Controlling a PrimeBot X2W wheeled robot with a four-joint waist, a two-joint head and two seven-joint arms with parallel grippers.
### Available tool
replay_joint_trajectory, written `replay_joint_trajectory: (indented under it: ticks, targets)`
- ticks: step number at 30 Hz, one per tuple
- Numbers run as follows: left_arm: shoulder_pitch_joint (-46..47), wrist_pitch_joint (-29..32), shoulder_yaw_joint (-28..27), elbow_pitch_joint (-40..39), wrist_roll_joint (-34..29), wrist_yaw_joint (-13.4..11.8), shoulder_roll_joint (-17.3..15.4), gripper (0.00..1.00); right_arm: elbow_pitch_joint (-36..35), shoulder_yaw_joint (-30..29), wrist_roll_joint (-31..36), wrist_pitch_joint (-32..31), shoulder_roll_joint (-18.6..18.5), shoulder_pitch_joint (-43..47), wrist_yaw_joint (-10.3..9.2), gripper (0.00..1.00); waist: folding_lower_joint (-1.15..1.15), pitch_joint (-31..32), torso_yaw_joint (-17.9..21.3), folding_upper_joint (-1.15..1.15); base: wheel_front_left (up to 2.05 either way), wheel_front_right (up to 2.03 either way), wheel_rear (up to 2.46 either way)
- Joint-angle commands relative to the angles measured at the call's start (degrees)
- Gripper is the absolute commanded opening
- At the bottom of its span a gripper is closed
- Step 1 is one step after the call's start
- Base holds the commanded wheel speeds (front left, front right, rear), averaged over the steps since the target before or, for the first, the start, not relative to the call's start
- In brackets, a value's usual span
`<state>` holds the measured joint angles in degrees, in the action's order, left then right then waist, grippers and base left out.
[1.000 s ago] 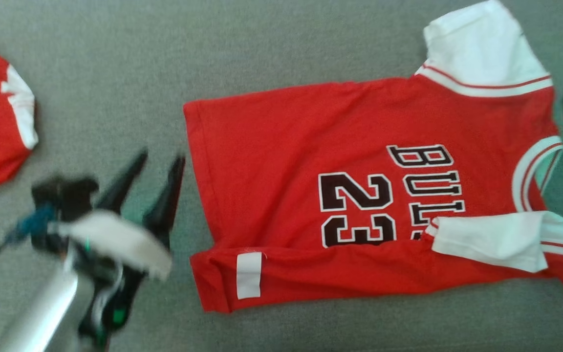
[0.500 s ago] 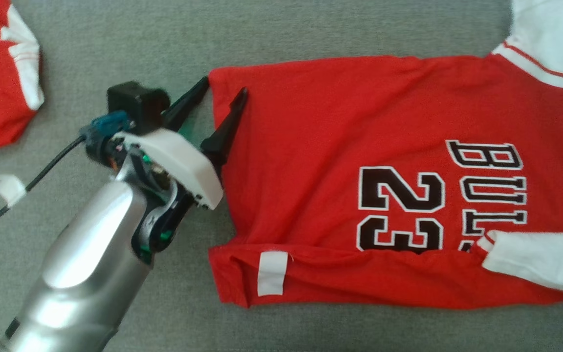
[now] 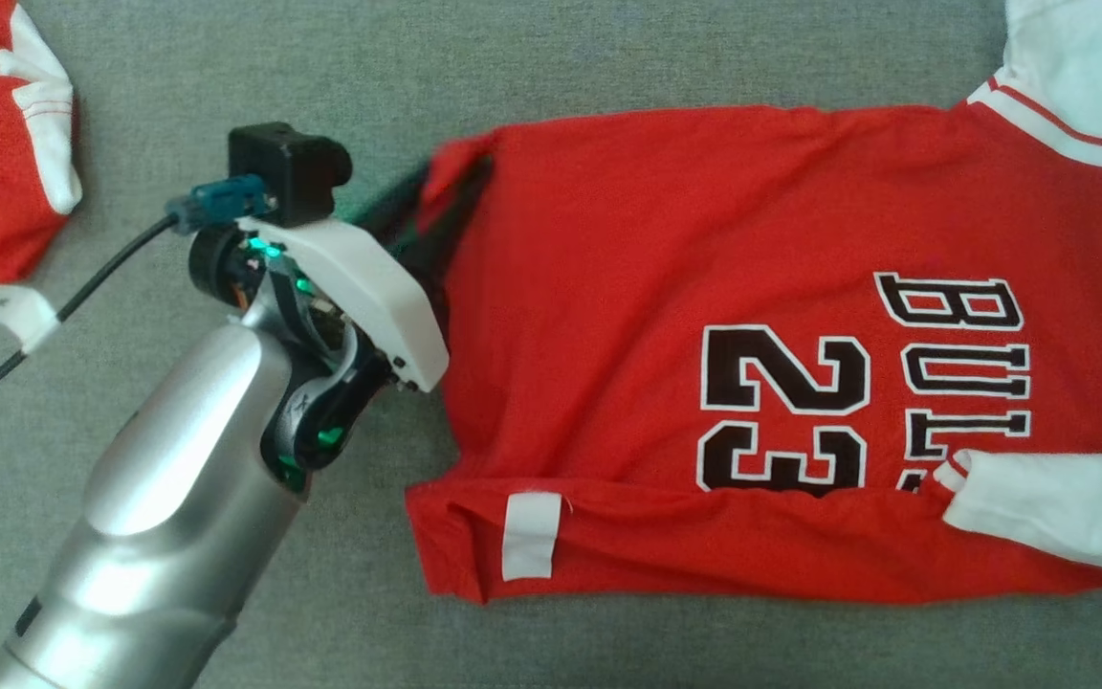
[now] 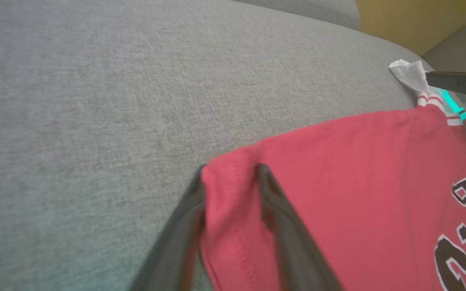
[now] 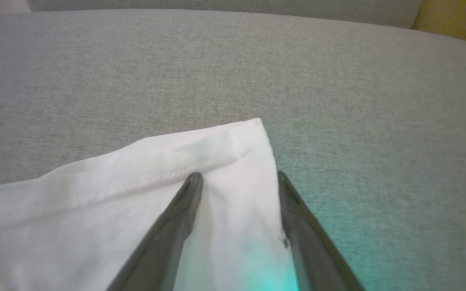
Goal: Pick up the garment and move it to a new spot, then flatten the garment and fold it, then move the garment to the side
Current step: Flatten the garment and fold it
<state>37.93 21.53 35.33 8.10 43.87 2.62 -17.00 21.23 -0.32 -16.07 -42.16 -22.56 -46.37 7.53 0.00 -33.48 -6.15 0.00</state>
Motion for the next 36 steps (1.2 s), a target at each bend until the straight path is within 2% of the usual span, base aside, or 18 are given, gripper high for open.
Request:
replay_joint_trajectory:
  ticks: [1, 8, 14, 20, 23, 30, 36]
  targets:
    - [-0.2, 0.9, -0.1, -0.6, 0.0, 0.4, -1.2, 0.00, -1.0, 1.4, -0.8, 0.4, 0.7, 0.1, -0.04, 0.00, 0.00, 0.1, 0.0, 0.00, 0.00, 0.00, 0.00]
    - [1.6, -3.7, -5.0, -1.9, 0.3, -1.4, -2.2, 0.00, -1.1, -1.7, -3.2, 7.8, 1.7, -4.1, -0.04, 0.00, 0.00, 1.2, 0.7, 0.00, 0.00, 0.00, 0.00]
    - [-0.5, -5.3, -7.9, -5.6, 2.6, -2.3, -3.1, 0.00, -4.6, -1.4, -7.0, 9.0, 0.5, -2.0, -0.04, 0.00, 0.00, 3.2, 2.0, 0.00, 0.00, 0.00, 0.00]
    - [-6.6, -6.2, -9.4, -11.5, 4.7, -3.0, -4.8, 0.00, -13.0, -1.9, -11.7, 7.8, -1.2, 6.4, -0.04, 0.00, 0.00, 5.0, 4.0, 0.00, 0.00, 0.00, 0.00]
    - [-11.3, -7.0, -10.4, -15.6, 5.6, -3.6, -6.6, 0.00, -19.0, -2.8, -14.1, 6.1, -1.5, 13.6, -0.04, 0.00, 0.00, 6.3, 5.4, 0.00, 0.00, 0.00, 0.00]
    - [-22.5, -8.7, -13.0, -24.3, 6.0, -7.0, -10.5, 0.00, -30.6, -6.3, -15.9, 2.1, 1.0, 28.5, -0.04, 0.00, 0.00, 8.7, 8.5, 0.00, 0.00, 0.00, 0.00]
    - [-29.2, -9.2, -12.7, -26.8, 6.1, -8.6, -11.7, 0.00, -33.5, -5.8, -14.8, 0.0, 3.2, 35.2, -0.04, 0.00, 0.00, 9.4, 10.0, 0.00, 0.00, 0.00, 0.00]
